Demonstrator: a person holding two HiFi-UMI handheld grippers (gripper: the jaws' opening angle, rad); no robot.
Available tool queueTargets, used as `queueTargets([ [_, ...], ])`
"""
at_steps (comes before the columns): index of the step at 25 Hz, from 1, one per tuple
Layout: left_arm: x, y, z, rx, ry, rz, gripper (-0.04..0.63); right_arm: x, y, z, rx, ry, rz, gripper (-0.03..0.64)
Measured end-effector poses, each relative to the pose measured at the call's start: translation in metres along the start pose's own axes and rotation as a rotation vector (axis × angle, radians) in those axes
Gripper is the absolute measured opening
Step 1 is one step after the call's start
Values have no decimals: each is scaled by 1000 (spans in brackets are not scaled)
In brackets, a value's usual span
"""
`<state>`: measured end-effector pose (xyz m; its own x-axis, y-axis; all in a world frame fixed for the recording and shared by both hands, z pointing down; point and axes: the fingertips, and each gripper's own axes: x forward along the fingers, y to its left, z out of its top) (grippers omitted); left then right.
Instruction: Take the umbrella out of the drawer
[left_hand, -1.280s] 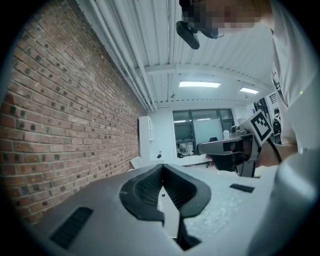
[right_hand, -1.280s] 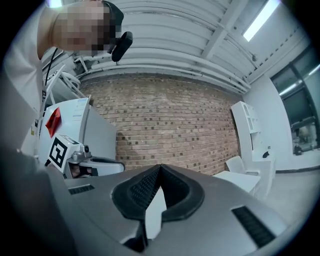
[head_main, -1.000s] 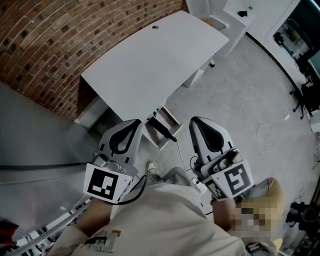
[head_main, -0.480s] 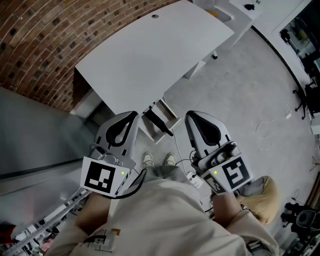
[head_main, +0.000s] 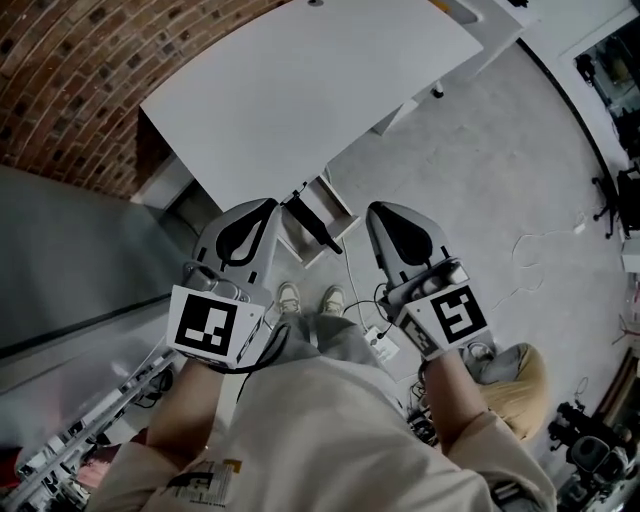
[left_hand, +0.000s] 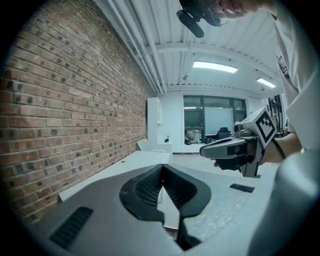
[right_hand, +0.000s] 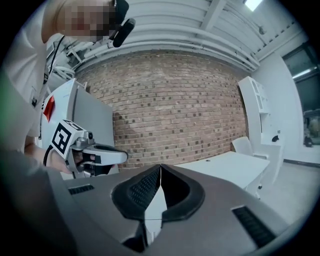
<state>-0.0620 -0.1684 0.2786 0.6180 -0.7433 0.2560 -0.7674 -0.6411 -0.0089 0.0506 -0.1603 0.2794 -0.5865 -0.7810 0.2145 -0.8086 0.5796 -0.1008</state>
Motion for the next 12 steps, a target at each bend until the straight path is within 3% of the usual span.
queueTargets([
  [10,52,23,-76,-74,98,35,8,61,-41,-92,73,153,9,11],
  [12,61,26,-92,-88,115,34,8,71,-47,-115,81,191,12,53],
])
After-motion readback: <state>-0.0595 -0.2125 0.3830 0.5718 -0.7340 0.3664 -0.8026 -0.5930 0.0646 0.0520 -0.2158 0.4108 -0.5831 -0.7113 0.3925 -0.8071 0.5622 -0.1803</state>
